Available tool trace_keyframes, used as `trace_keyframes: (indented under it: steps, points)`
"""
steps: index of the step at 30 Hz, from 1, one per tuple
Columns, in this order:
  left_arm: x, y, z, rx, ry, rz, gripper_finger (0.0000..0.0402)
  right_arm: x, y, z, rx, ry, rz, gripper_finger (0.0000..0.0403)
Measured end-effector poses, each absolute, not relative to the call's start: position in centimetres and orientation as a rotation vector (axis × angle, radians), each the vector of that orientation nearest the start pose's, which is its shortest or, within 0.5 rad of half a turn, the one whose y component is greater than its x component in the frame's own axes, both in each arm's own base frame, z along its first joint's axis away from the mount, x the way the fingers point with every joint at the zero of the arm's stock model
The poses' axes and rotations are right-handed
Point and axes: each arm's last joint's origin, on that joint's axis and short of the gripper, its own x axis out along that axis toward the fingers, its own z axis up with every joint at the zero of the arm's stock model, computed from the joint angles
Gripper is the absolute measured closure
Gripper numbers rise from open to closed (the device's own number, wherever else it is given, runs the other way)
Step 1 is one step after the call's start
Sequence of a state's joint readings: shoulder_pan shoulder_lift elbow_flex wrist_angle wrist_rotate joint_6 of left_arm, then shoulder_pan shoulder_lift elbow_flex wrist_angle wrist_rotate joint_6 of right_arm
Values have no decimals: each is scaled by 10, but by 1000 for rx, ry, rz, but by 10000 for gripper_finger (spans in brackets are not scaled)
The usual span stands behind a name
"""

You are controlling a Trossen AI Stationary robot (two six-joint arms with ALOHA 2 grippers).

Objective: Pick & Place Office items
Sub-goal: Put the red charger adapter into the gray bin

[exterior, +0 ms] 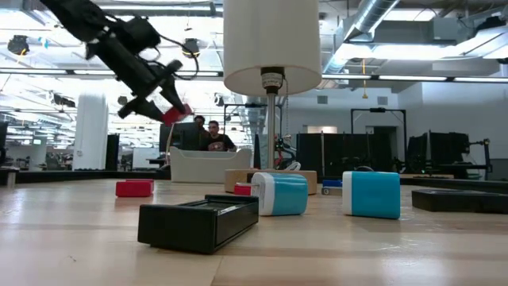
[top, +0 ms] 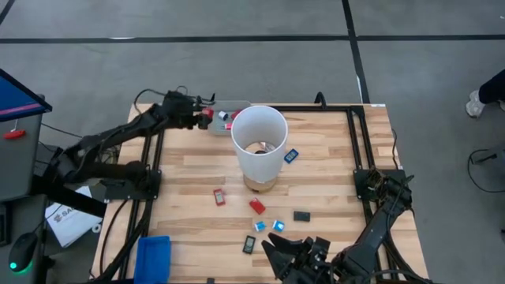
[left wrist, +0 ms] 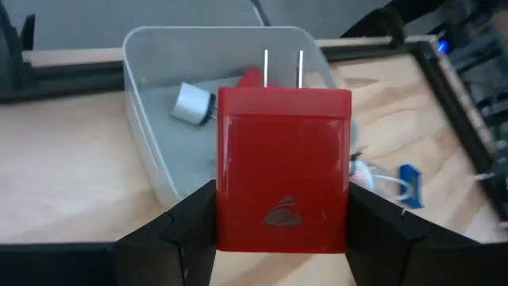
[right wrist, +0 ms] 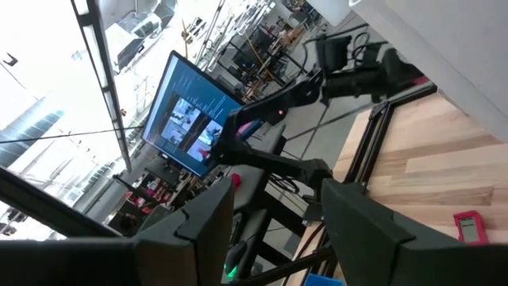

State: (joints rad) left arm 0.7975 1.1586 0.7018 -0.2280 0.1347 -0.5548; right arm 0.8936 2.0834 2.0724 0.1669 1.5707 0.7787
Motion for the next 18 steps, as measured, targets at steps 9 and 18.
trace_keyframes:
  steps: [9,18]
  points:
    - [210,210,236,-767,546,774,195,316,338,402,910,-326,-635,219]
    - [228,229,219,-823,676,791,195,318,336,402,916,-332,-642,219]
